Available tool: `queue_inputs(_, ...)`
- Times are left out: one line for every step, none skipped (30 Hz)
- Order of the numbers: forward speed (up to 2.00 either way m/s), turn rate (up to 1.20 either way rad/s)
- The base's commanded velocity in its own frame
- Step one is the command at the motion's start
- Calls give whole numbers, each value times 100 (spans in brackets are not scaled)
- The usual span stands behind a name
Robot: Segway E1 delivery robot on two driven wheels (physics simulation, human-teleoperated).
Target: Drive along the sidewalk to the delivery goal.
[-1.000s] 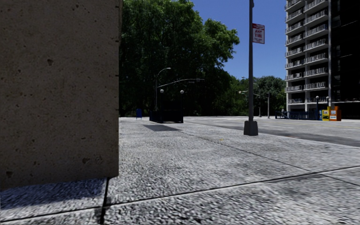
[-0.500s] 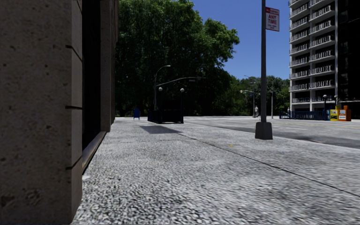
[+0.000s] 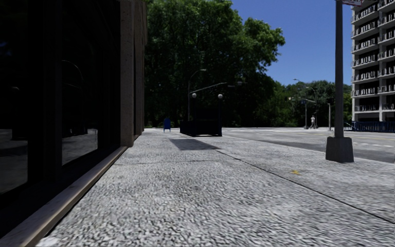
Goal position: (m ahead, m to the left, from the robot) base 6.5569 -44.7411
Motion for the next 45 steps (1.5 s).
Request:
queue_inputs(200,45)
queue_inputs(200,45)
queue_inputs(200,45)
queue_inputs(200,45)
queue_inputs(200,45)
queue_inputs(200,45)
queue_inputs(200,45)
queue_inputs(200,45)
queue_inputs(200,45)
queue_inputs(200,45)
queue_inputs(200,45)
queue_inputs(200,0)
queue_inputs(200,0)
queue_inputs(200,0)
queue_inputs(200,0)
queue_inputs(200,0)
queue_inputs(200,0)
queue_inputs(200,0)
queue_inputs(200,0)
queue_inputs(200,0)
queue_inputs(200,0)
queue_inputs(200,0)
queue_inputs(200,0)
queue_inputs(200,0)
queue_inputs(200,0)
queue_inputs(200,0)
queue_inputs(200,0)
queue_inputs(200,0)
queue_inputs(200,0)
queue_inputs(200,0)
queue_inputs(200,0)
queue_inputs(200,0)
queue_inputs(200,0)
queue_inputs(200,2)
queue_inputs(200,13)
queue_inputs(200,24)
queue_inputs(200,24)
queue_inputs(200,27)
queue_inputs(200,28)
queue_inputs(200,29)
queue_inputs(200,29)
queue_inputs(200,29)
queue_inputs(200,29)
queue_inputs(200,29)
queue_inputs(200,29)
